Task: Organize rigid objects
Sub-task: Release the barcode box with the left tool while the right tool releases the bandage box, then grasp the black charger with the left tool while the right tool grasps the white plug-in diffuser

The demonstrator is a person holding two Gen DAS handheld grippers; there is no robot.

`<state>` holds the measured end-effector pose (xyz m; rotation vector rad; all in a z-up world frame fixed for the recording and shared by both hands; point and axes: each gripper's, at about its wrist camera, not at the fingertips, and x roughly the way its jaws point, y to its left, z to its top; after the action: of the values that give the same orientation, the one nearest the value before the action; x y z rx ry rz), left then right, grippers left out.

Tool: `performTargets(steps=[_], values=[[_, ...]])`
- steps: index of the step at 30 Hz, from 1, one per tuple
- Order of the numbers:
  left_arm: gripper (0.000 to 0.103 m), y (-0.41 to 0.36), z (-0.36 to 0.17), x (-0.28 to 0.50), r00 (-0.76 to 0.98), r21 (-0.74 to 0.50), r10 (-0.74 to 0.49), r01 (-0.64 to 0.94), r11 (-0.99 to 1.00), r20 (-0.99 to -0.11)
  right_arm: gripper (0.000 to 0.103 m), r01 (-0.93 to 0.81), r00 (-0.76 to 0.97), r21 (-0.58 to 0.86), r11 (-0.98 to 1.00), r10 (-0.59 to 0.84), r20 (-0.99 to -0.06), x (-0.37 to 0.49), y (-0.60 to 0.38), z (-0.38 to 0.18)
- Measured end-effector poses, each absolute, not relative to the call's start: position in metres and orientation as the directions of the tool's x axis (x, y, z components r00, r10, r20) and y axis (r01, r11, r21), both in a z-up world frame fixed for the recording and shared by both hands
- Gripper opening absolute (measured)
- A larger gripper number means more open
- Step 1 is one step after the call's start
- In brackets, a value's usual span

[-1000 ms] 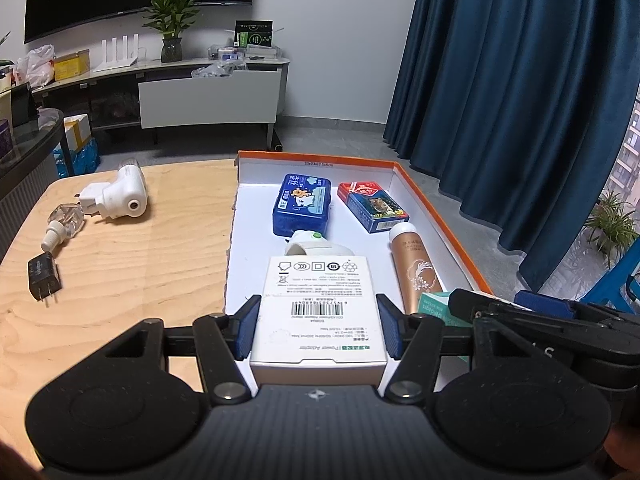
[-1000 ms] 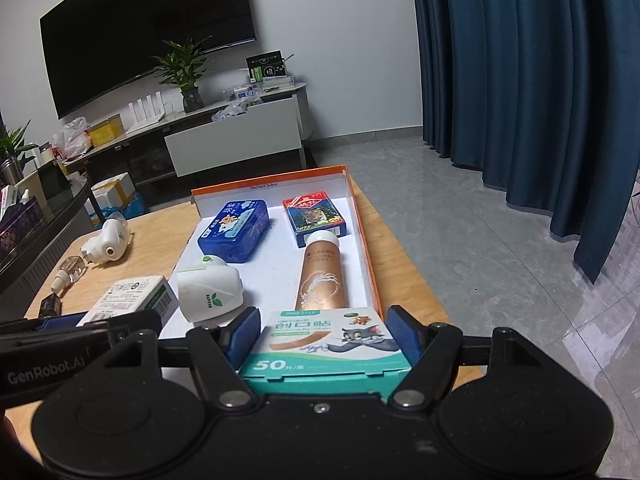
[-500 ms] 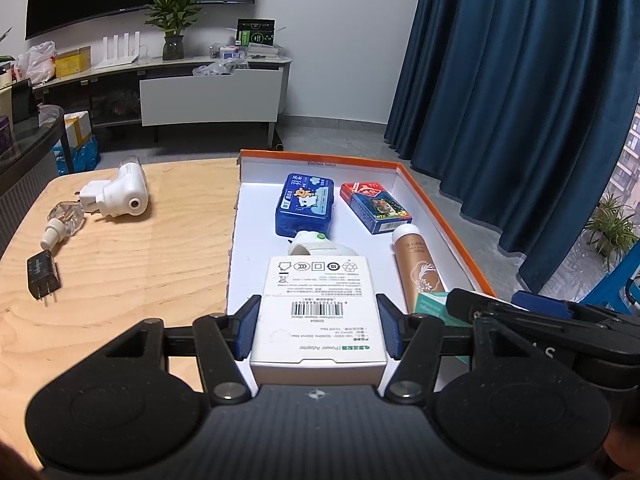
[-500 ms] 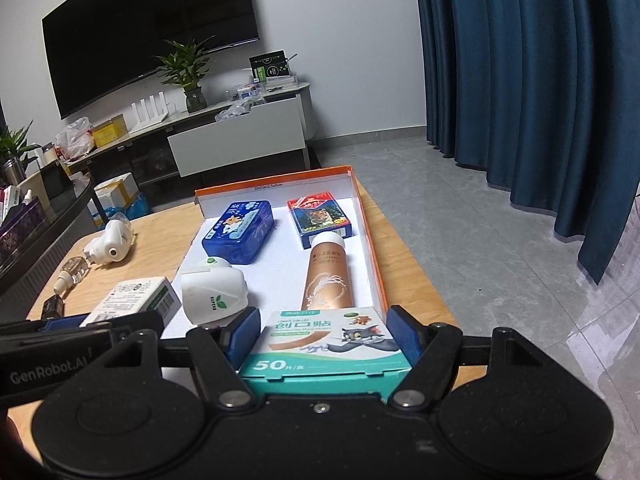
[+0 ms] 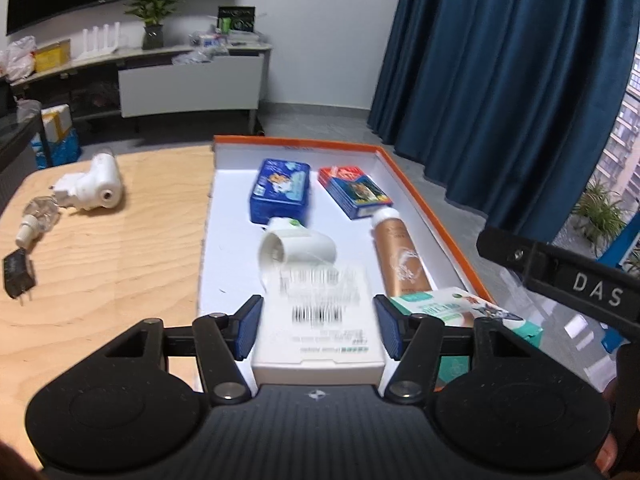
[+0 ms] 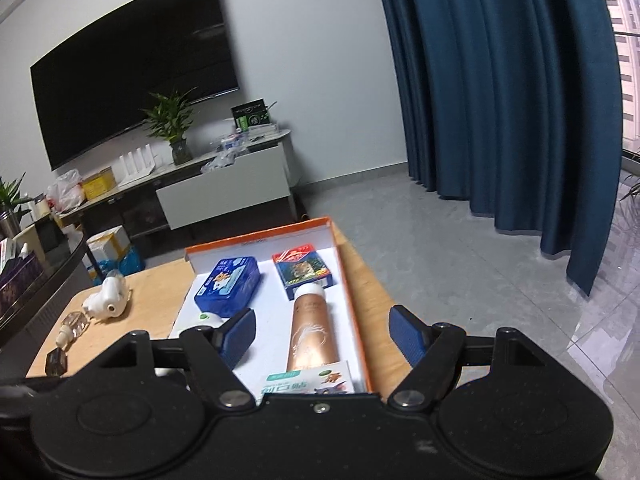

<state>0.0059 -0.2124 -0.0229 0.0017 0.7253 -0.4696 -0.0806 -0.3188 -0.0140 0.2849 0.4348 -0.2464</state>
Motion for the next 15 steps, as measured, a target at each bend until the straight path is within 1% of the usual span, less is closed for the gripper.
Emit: performTargets(steps=[1,7,9,11,13,15], values=[[0.067,-0.213,-0.024,0.006,0.642,-0.165,-0.417,0.415,0.894,-0.644,0.087,0.293,0.878,0.211,0.932,-0.175,-0.444,-0.081,-0.318,-0.013],[0.069,-0.204,-0.015,0.002,0.650,-0.170,-0.409,0.400,0.901,-0.640,0.087,0.275,0.884,0.197,0.941,-0.167,-0.438,-0.081,-0.311,-0.003],[0.073,-0.198,-0.009,0.003,0.656,-0.163,-0.401,0.394,0.905,-0.640,0.087,0.266,0.883,0.186,0.946,-0.161,-0.440,-0.080,-0.305,0.001],[0.075,-0.190,-0.005,0.003,0.661,-0.165,-0.394,0.382,0.909,-0.639,0.087,0.254,0.882,0.172,0.952,-0.155,-0.445,-0.078,-0.298,0.003],[0.079,-0.182,-0.001,0.003,0.677,-0.145,-0.365,0.360,0.922,-0.639,0.088,0.238,0.883,0.174,0.955,-0.139,-0.448,-0.076,-0.291,0.006],[0.080,-0.174,0.002,0.005,0.688,-0.132,-0.342,0.340,0.931,-0.641,0.088,0.222,0.885,0.181,0.958,-0.120,-0.450,-0.073,-0.283,0.008]])
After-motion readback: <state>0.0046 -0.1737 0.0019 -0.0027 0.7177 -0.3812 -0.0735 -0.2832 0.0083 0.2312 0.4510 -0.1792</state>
